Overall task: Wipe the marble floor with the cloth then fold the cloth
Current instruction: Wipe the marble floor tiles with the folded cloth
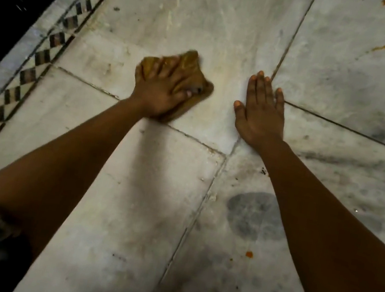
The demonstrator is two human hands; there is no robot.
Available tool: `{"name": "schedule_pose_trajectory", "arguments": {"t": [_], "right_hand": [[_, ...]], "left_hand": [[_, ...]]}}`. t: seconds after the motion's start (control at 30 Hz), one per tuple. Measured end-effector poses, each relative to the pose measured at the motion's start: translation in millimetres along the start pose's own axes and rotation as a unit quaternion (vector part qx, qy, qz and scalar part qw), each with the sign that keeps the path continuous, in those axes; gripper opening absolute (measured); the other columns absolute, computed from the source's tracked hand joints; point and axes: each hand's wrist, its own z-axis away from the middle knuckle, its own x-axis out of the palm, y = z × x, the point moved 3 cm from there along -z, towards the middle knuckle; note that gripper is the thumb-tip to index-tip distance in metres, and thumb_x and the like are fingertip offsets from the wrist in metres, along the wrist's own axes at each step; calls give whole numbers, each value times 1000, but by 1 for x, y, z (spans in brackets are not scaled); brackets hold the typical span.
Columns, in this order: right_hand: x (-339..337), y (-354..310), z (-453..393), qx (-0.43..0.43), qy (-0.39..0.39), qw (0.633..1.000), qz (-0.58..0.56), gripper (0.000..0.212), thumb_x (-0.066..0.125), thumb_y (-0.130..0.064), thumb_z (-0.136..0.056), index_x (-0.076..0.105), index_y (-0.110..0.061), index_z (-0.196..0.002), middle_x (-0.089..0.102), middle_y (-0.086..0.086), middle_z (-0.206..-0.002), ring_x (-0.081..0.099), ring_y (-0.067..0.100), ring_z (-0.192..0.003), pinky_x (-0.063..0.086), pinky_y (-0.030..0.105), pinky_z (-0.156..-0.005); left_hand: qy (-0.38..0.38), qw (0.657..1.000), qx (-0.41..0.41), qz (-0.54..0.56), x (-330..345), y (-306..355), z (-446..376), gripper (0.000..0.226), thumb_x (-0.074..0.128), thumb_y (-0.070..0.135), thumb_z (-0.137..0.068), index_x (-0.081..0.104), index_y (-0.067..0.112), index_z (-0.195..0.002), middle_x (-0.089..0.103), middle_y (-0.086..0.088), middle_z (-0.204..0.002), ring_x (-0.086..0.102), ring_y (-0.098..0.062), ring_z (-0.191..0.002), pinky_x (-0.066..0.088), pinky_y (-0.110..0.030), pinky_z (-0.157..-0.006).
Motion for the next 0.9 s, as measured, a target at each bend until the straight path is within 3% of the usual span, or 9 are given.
{"name": "schedule_pose_trajectory", "arguments": {"t": [0.13,0.27,0.37,0.47,0.57,0.7,0.77,0.9], "right_hand": [[0,-1,0,-3,-1,1000,0,62,20,-38,-99,1,-7,-149,-4,11,-158,-3,19,-146,-7,37,-115],[0,-3,1,-1,7,1000,-2,71,9,-43,-87,4,-7,-149,-1,11,-158,-1,20,-146,-7,37,-115],[2,-1,-1,2,0,1000,7,64,17,-41,-97,3,-6,-149,-2,11,-158,-2,20,-146,-6,39,-115],[2,0,-2,4,-7,1000,10,62,23,-37,-100,0,-7,-149,-5,11,-158,-4,20,-145,-7,39,-115],[1,-1,-3,4,-8,1000,5,62,23,-37,-100,-1,-7,-149,-6,10,-158,-5,19,-145,-7,38,-115],[-2,0,-2,4,-11,1000,-2,62,25,-34,-99,0,-7,-149,-5,10,-158,-5,19,-145,-7,38,-115],[-2,-1,-2,-1,-15,1000,-1,61,25,-33,-99,0,-7,-149,-6,10,-158,-5,19,-145,-8,38,-115],[-2,0,-2,-2,-22,1000,-4,62,24,-35,-100,-1,-7,-149,-7,10,-158,-6,19,-145,-7,38,-115]], "left_hand": [[-2,996,-81,46,-5,32,-33,66,31,61,-91,5,39,-147,-7,-4,-159,-9,-36,-144,-8,-60,-111],[52,999,1,9,18,58,15,66,25,67,-85,10,45,-145,-1,0,-159,-6,-31,-145,-5,-61,-109],[68,997,23,-23,22,25,46,71,17,72,-76,13,48,-144,6,3,-159,2,-28,-145,-1,-60,-110],[54,995,-86,-1,9,-10,26,70,30,67,-84,11,42,-146,3,-1,-159,0,-31,-145,-3,-60,-111],[56,983,-169,39,-2,7,-12,67,37,60,-89,11,39,-147,1,-7,-159,-2,-36,-144,-2,-63,-110],[56,995,-83,16,22,79,5,67,33,63,-89,8,41,-147,-4,-5,-159,-8,-36,-144,-5,-64,-107],[57,997,-46,21,32,82,26,66,34,65,-88,8,45,-145,-5,-2,-159,-10,-33,-144,-5,-63,-108],[58,993,-98,26,18,39,9,67,38,60,-89,10,41,-147,-6,-1,-159,-10,-32,-144,-5,-62,-108]]}}
